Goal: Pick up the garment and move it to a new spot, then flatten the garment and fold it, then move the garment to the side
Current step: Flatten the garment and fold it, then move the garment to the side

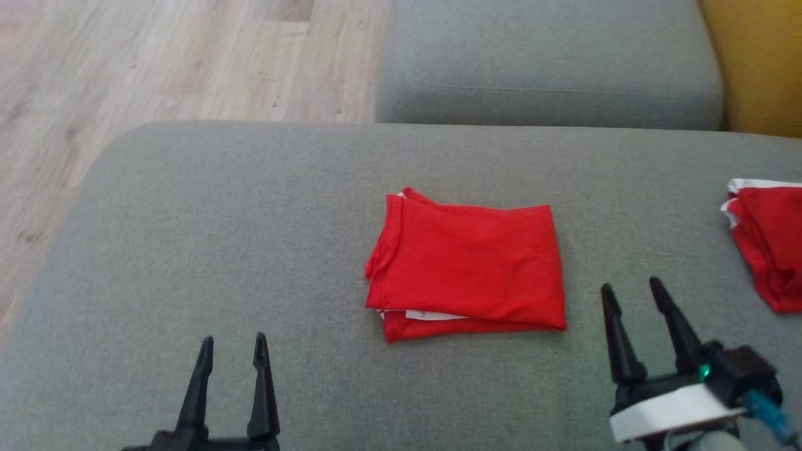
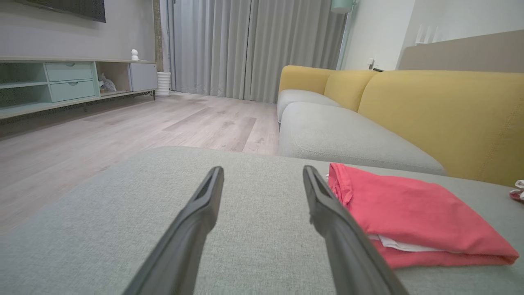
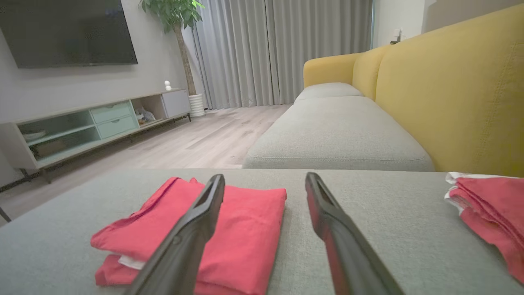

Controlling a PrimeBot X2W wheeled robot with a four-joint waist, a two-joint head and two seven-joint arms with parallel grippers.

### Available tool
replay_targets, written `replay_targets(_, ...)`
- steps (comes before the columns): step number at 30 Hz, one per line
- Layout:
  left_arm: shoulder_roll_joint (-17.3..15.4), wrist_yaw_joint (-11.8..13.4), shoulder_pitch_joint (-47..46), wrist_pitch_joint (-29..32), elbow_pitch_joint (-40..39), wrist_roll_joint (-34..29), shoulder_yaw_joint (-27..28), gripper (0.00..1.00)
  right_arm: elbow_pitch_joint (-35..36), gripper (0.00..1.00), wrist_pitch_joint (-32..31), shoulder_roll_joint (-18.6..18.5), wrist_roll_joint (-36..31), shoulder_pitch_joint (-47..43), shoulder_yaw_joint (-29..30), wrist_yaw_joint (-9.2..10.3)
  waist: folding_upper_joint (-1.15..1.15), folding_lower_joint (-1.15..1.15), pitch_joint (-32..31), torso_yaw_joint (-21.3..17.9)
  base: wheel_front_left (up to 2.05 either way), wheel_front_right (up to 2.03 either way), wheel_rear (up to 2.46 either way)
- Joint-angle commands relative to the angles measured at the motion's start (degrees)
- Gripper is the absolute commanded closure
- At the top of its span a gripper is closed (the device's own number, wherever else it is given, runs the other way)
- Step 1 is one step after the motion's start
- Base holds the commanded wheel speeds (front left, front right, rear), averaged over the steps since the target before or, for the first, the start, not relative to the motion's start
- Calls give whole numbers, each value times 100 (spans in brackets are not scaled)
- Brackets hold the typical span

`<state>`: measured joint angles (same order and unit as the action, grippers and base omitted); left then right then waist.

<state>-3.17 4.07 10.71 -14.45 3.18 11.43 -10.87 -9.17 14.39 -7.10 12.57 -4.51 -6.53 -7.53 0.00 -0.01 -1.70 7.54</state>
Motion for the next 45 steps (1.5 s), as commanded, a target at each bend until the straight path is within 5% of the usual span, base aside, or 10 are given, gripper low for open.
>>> replay_targets(1,29,36,-122,-55,-182,-62,218,0,213,0,60,-1,-92,129,-96,4,0,1,-41,-49,0,0,0)
replay_targets(15,29,-257,-8,-55,108,-303,299,0,161,0,61,323,-658,-169,179,4,0,1,-148,-195,0,0,0)
replay_targets(45,29,-311,1,-55,161,-354,360,0,145,0,61,421,-640,-612,192,4,0,1,-235,-401,0,0,0)
